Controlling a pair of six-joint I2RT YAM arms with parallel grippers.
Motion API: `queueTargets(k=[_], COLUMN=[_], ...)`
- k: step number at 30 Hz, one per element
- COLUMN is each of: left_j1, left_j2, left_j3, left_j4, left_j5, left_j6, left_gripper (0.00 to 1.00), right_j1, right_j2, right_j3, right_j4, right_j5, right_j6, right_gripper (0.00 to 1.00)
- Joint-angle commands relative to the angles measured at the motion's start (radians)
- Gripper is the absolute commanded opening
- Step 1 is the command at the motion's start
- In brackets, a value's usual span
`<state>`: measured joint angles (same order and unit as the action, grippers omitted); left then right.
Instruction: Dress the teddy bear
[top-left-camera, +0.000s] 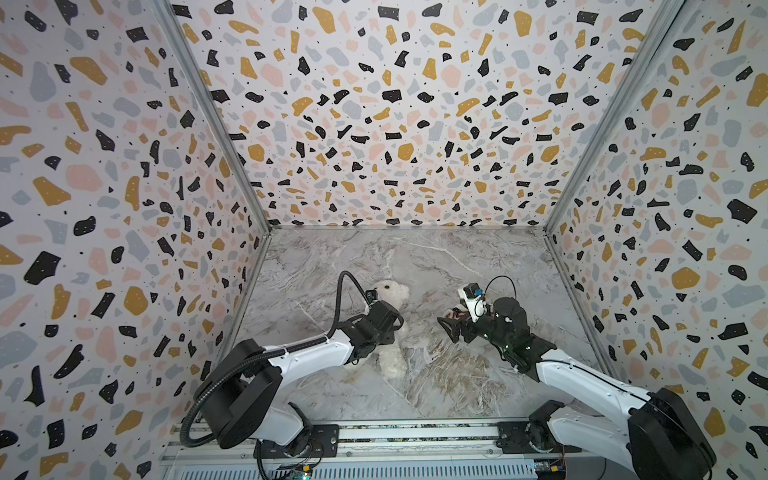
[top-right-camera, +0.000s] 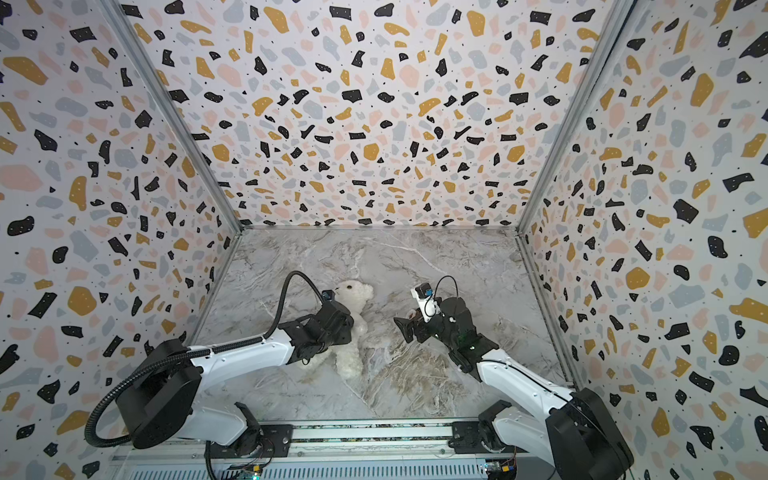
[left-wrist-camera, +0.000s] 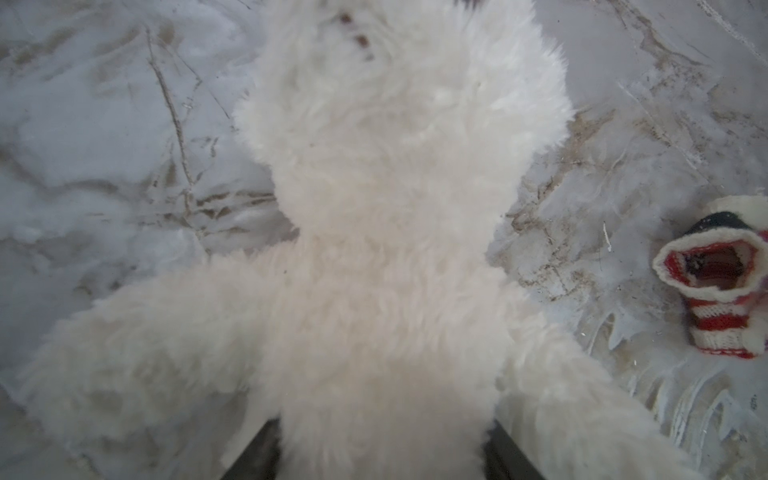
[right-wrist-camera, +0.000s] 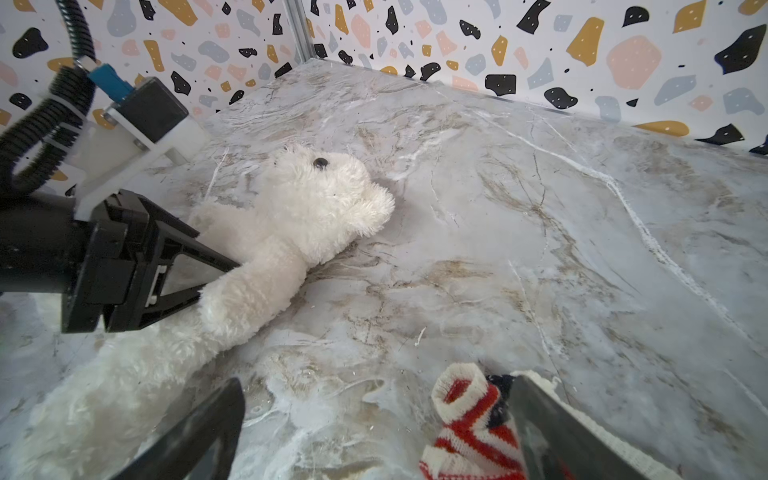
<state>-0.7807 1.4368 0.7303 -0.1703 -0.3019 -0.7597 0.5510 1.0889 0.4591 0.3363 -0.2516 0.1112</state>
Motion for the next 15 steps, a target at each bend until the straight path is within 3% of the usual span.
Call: queueTargets(k=[1,10,15], left_j1=[0.001,0.002,0.001], left_j2=[-0.003,-0.031,-0.074], left_j3=[-0.009,-0.031,-0.03], left_j4=[0.009,0.029,0.015], left_j5=[-0.011,-0.017,-0.025], left_j6=[0.031,0.069,0.113], left_gripper=[0.52,0.34,0.31], right_j1=[0.002,0.002,0.002], right_j2=[-0.028,-0.037,-0.064], right_j3=[-0.005,-0.002,-0.01], right_j4=[-0.006,-0.032,-0.06], right_j5=[0.015,0.055,0.077], right_j6=[0.008,-0.002,0.033], right_gripper=[1.0,1.0,0.99])
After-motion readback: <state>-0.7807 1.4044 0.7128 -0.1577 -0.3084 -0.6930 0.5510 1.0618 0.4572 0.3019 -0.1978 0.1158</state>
